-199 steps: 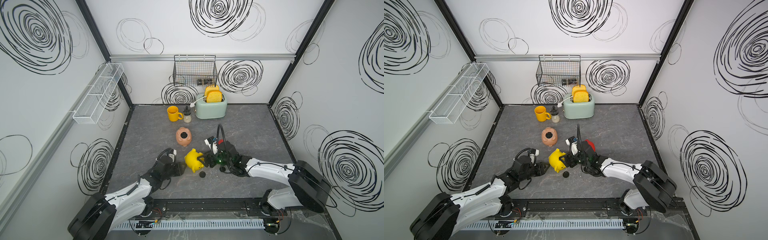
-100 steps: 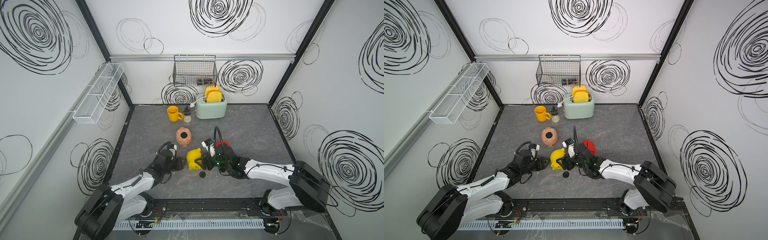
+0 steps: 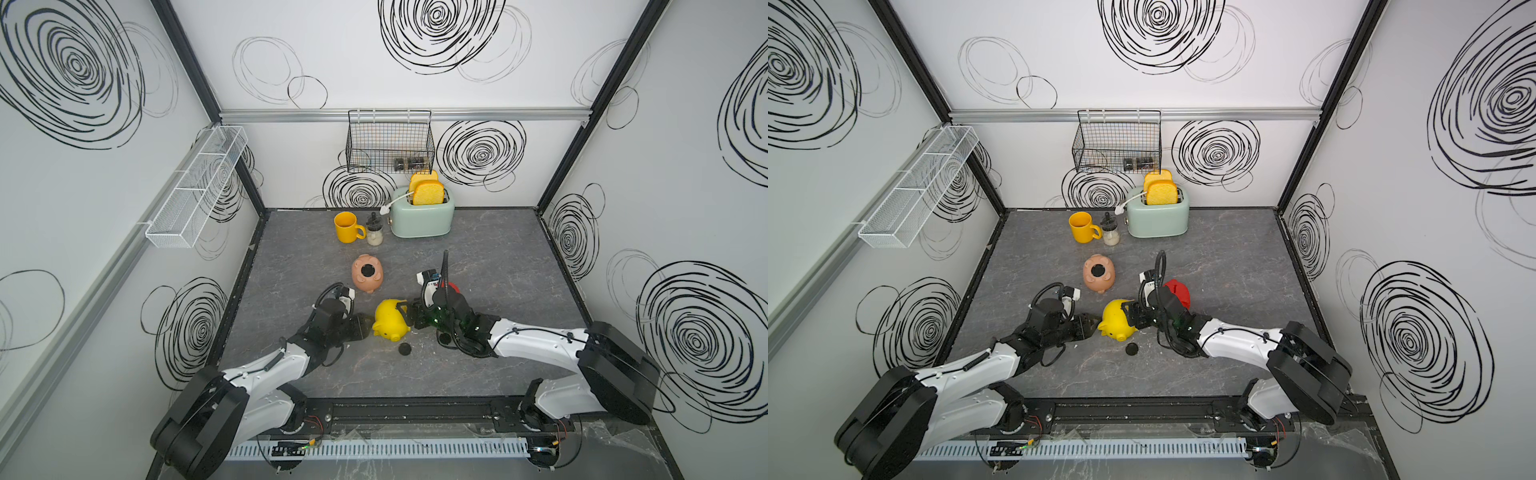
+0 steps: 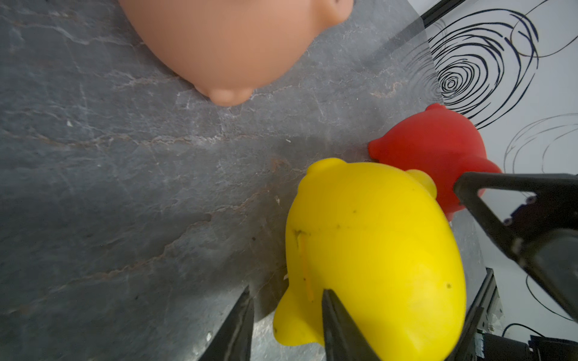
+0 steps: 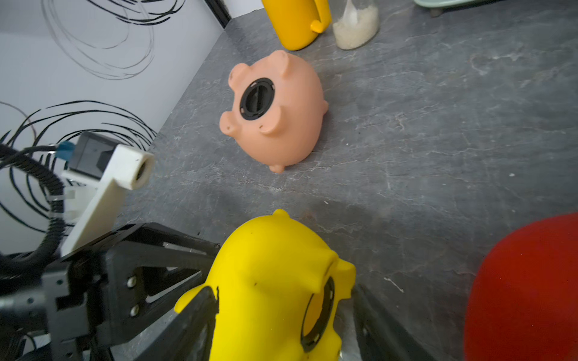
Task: Close piggy banks
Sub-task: Turn over the piggy bank at the center of the board.
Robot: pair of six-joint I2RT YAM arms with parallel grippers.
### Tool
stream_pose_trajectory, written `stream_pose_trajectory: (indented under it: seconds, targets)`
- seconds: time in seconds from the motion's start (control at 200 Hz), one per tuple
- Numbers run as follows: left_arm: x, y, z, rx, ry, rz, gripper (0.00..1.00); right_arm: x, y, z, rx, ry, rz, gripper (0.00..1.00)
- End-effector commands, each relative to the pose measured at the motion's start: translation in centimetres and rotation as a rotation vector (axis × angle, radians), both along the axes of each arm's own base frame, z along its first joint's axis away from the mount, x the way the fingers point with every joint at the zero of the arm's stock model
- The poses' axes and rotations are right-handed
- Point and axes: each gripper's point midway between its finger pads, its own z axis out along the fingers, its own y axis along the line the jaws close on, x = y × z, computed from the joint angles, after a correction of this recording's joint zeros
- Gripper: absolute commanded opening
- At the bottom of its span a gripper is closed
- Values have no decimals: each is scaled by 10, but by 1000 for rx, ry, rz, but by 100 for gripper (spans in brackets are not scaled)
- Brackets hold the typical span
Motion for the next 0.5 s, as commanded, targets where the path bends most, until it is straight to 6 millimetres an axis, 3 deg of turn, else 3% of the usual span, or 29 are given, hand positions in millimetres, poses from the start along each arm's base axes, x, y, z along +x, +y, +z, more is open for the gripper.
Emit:
stream_pose_trajectory:
  seconds: [0.0, 0.495]
  targets:
    - [6, -5, 11, -31, -44, -4, 40, 16, 3, 8, 65, 1, -105, 71]
    - [4, -6, 7, -28, -38, -5, 41, 25, 21, -11, 84, 25, -152, 72]
